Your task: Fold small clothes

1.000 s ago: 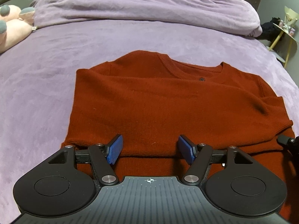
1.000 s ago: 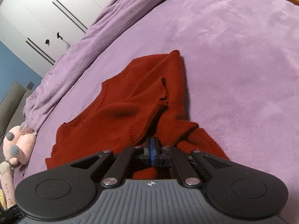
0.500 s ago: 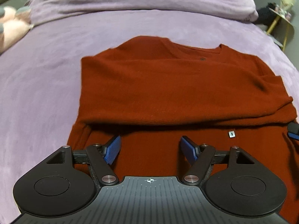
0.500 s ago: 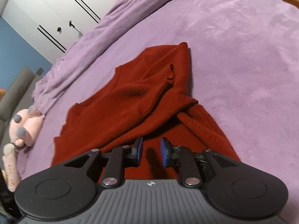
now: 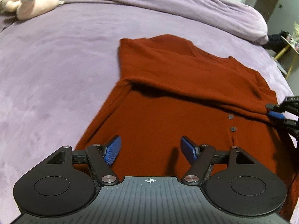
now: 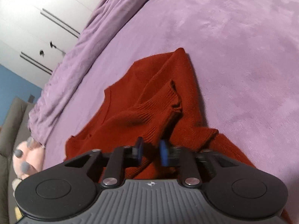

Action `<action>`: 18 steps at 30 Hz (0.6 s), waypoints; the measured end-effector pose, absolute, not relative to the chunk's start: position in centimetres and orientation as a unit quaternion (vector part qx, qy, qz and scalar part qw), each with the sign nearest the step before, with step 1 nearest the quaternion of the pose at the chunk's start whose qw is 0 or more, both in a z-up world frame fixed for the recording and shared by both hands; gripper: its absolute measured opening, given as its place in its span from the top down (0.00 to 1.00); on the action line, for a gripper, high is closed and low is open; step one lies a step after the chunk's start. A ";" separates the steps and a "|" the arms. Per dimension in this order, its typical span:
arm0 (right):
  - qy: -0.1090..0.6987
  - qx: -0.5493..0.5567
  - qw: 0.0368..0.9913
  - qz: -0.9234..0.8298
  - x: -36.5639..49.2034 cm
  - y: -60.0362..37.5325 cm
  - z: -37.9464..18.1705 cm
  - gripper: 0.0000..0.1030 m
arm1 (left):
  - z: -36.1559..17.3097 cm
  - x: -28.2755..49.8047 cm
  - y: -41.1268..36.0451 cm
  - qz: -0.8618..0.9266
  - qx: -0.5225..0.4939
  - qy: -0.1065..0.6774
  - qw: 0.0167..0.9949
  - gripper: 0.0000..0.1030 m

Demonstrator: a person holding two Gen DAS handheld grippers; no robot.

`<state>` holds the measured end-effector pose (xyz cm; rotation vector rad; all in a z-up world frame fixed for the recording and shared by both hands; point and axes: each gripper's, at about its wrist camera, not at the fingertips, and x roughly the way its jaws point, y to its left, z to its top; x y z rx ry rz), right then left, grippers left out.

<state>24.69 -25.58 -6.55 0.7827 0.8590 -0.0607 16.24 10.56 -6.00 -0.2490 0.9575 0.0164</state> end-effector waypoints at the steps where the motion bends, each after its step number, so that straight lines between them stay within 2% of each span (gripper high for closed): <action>1: 0.410 0.367 0.835 -0.025 24.7 -25.5 -6.5 0.96 | -6.0 15.9 10.9 0.010 -0.123 0.461 0.879 0.27; 4: 0.390 0.365 0.845 -0.012 23.4 -26.0 -5.9 0.96 | -5.8 14.6 12.0 0.005 -0.128 0.459 0.879 0.27; 7: 0.413 0.272 0.867 -0.053 23.0 -25.4 -5.9 1.00 | -5.7 13.5 12.7 0.003 -0.117 0.463 0.879 0.27; 12: 0.411 0.172 0.895 -0.037 21.9 -23.1 -4.2 1.00 | -5.7 11.3 14.0 -0.002 -0.111 0.482 0.869 0.27; 13: 0.410 0.158 0.898 -0.030 21.3 -22.7 -3.7 0.95 | -5.8 10.8 14.3 -0.005 -0.113 0.485 0.867 0.27; 15: 0.408 0.124 0.905 -0.015 19.1 -22.2 -3.0 0.78 | -5.7 9.7 14.8 -0.010 -0.115 0.486 0.866 0.27; 17: 0.400 0.105 0.910 0.005 16.1 -22.3 -2.5 0.53 | -5.8 8.5 15.2 -0.010 -0.114 0.489 0.865 0.26; 18: 0.394 0.101 0.913 0.020 14.3 -22.7 -2.1 0.47 | -5.9 7.7 15.5 -0.016 -0.116 0.488 0.865 0.26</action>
